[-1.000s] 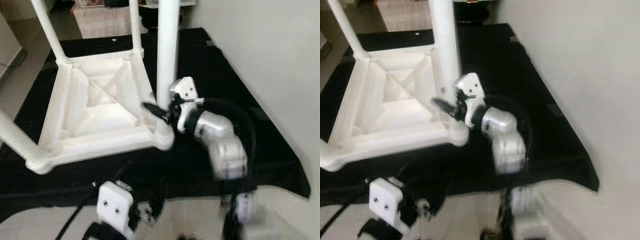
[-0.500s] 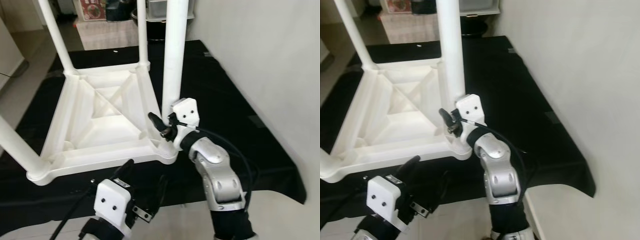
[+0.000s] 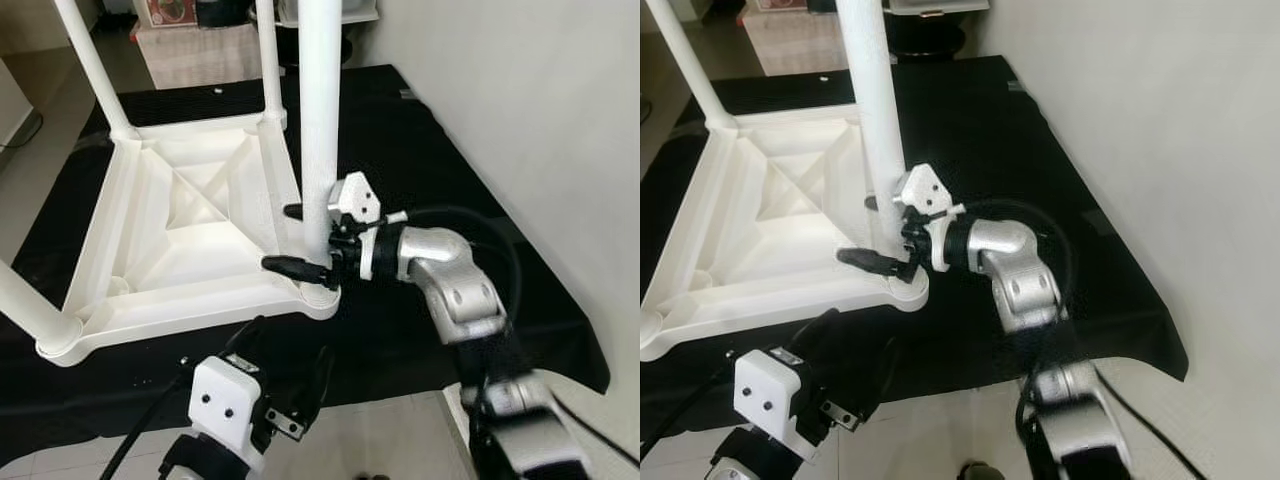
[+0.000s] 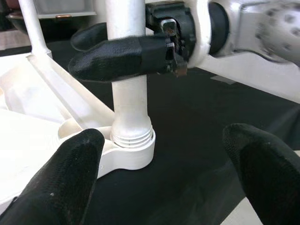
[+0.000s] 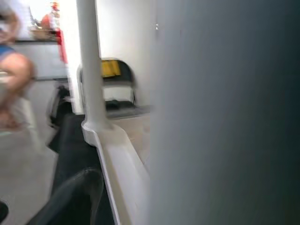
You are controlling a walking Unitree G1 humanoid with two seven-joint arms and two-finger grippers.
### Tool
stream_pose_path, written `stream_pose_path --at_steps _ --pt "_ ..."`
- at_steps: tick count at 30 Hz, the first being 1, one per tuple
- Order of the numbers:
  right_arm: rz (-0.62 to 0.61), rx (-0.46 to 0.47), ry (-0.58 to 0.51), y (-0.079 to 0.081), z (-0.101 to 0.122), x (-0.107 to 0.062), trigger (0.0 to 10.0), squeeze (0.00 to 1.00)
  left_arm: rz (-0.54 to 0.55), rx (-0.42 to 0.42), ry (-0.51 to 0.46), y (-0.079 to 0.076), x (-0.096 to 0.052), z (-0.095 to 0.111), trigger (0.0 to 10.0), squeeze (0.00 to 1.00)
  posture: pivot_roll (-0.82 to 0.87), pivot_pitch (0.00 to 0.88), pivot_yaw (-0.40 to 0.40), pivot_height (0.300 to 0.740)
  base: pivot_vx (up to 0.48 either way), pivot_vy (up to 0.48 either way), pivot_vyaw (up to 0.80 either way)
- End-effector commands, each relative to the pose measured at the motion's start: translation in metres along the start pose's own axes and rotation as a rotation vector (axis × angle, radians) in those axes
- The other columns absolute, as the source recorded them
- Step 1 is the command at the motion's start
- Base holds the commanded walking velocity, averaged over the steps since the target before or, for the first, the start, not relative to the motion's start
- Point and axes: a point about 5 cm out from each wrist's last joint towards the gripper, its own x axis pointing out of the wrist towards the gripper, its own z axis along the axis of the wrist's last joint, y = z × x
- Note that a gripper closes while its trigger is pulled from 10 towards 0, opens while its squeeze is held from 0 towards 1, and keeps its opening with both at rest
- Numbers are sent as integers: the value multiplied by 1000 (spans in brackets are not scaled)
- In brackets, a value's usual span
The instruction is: Building children table
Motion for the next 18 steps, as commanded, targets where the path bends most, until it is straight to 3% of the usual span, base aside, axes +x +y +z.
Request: stream_pose_path --at_steps 1,8,9,15,18 --pt "63 -5 -5 4 0 9 10000 0 -4 8 10 -1 -2 0 10000 0 28 183 -18 740 0 0 0" --pt "171 7 -31 -12 16 13 10000 0 -1 2 24 -5 -9 3 10000 0 51 208 -20 740 0 0 0" --pt "199 10 -38 -12 18 13 0 0 1 1 26 -6 -10 3 10000 0 57 212 -19 740 0 0 0" --pt "303 20 -34 -13 19 11 0 0 5 -1 33 -7 -12 4 10000 0 62 214 -20 740 0 0 0" --pt "295 20 -29 -15 18 9 0 0 6 -2 34 -7 -12 3 10000 0 56 208 -20 740 0 0 0"
